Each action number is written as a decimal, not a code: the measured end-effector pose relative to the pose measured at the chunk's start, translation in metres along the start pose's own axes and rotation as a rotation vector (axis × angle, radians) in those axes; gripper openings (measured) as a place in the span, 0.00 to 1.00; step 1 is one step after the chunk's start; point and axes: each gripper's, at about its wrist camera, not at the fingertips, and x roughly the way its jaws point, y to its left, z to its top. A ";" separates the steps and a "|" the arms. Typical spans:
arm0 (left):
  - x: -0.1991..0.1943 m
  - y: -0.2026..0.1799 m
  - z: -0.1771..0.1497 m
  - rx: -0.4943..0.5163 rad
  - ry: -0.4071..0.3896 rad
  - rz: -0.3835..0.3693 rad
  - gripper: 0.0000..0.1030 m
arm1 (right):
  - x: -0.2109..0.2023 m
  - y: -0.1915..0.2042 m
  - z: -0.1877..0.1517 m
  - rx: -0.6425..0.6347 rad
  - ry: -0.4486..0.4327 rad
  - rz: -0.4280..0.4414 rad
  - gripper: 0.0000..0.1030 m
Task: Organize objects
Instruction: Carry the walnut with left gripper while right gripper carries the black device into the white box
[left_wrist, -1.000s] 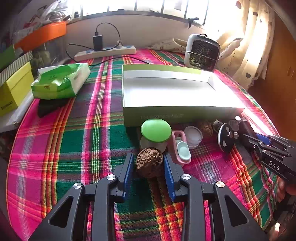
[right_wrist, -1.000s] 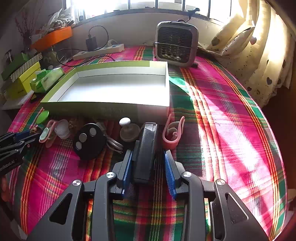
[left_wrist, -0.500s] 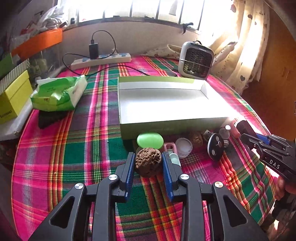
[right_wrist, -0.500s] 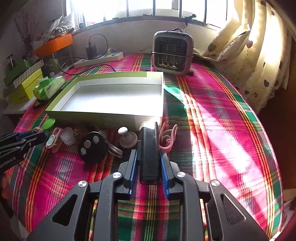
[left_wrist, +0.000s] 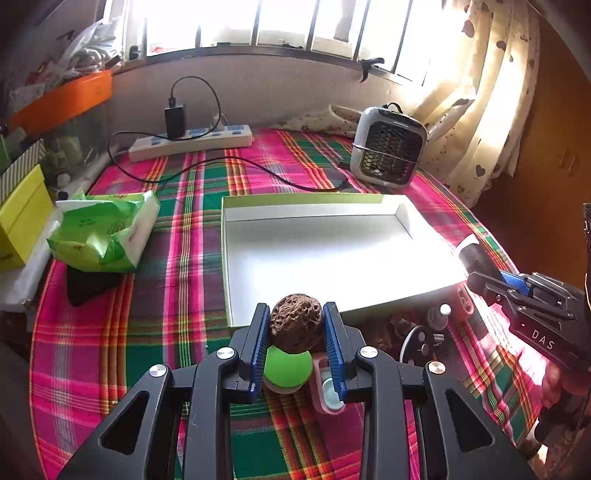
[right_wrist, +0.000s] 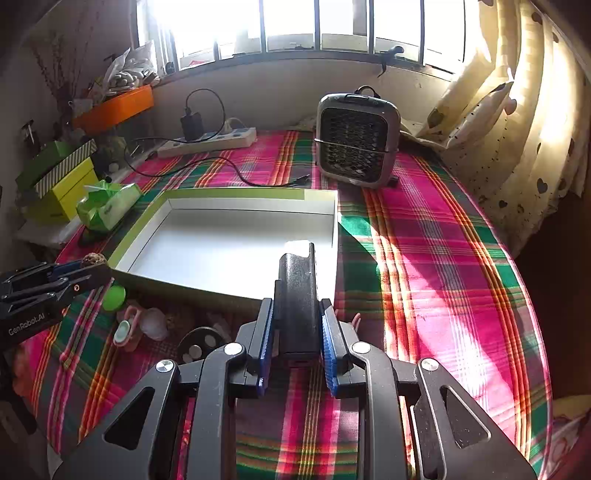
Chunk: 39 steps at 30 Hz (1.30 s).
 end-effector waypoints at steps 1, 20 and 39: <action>0.003 0.000 0.002 0.003 -0.003 0.008 0.26 | 0.001 0.000 0.003 -0.002 -0.001 0.001 0.23; 0.044 0.015 0.035 -0.034 0.046 0.026 0.26 | 0.038 0.000 0.035 -0.008 0.040 0.003 0.23; 0.101 0.018 0.063 -0.015 0.114 0.048 0.26 | 0.096 -0.006 0.057 -0.001 0.135 -0.002 0.23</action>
